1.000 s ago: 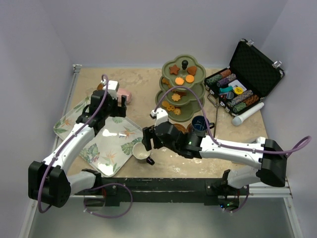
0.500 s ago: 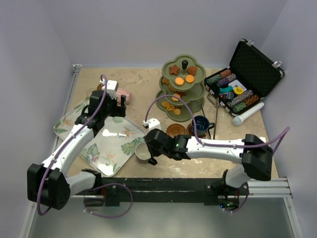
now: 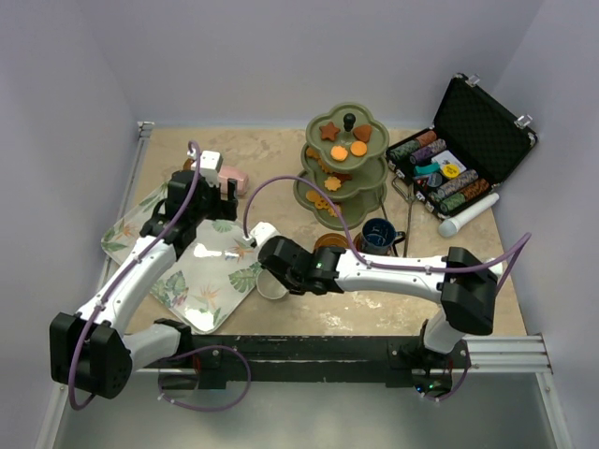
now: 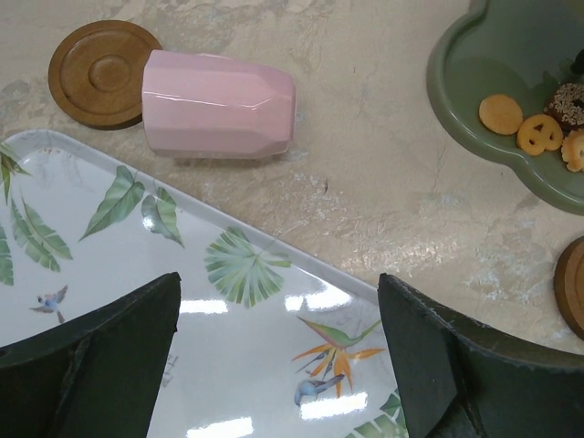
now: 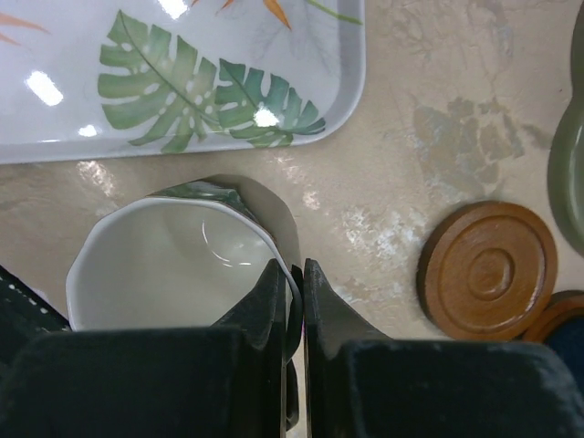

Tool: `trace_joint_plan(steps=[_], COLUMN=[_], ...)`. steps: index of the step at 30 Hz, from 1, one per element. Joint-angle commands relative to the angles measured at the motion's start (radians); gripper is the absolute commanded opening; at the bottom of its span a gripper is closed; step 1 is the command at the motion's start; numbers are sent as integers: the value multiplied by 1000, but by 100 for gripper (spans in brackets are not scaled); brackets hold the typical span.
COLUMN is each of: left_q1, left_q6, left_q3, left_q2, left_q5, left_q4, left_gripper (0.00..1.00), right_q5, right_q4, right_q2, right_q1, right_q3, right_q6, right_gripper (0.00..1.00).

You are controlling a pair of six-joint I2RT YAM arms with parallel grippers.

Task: Serve the afternoon tea
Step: Adjust the cup at the center of the board.

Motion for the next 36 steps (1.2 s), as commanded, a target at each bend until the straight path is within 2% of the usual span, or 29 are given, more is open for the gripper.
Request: trace_joint_plan(steps=[1,2,3,6,8,10,13,18,23,25,29,36], left_q1=[2,2,2,2,2,2,2,2,2,2,2,2], left_q6=[9,9,8,8,6,6,5,5,3,1,-3,-5], left_q3=[-5,-5,-4,-5,-4,-5,-4,-5,-5,-4,-4,-5], left_q2=[-27,-27,-26,-26,-27,-32,-35,-36,-41,-42,-44,-46], left_q5=[15,16,18,26,27,29,29,29,33,33,23,18], left_q4=[10,7,7,10,8,10,8,7,7,5,1,0], left_gripper=[94,94,94,94,94,94,94,94,94,94,94,94], right_q5=[57,57,63,96,112,142,188,274,339,321,264,193], right_q4=[3,18,35,63,71,75,40,-78,-274,-305,-250,-132], right_q2=[-6,-6,-8,-6,-9,-20,-34,-63,-25,-2,28,92], right_q1=[2,2,0,0,0,0,0,3,54,71,84,86], right_q3=[29,12,3,-13,-5,3,33,122,256,277,253,243], right_q6=[-195,-204,-206,-169,-139,-97,-37,120,445,541,596,563], right_gripper=[0,1,6,30,41,56,67,72,71,71,70,64])
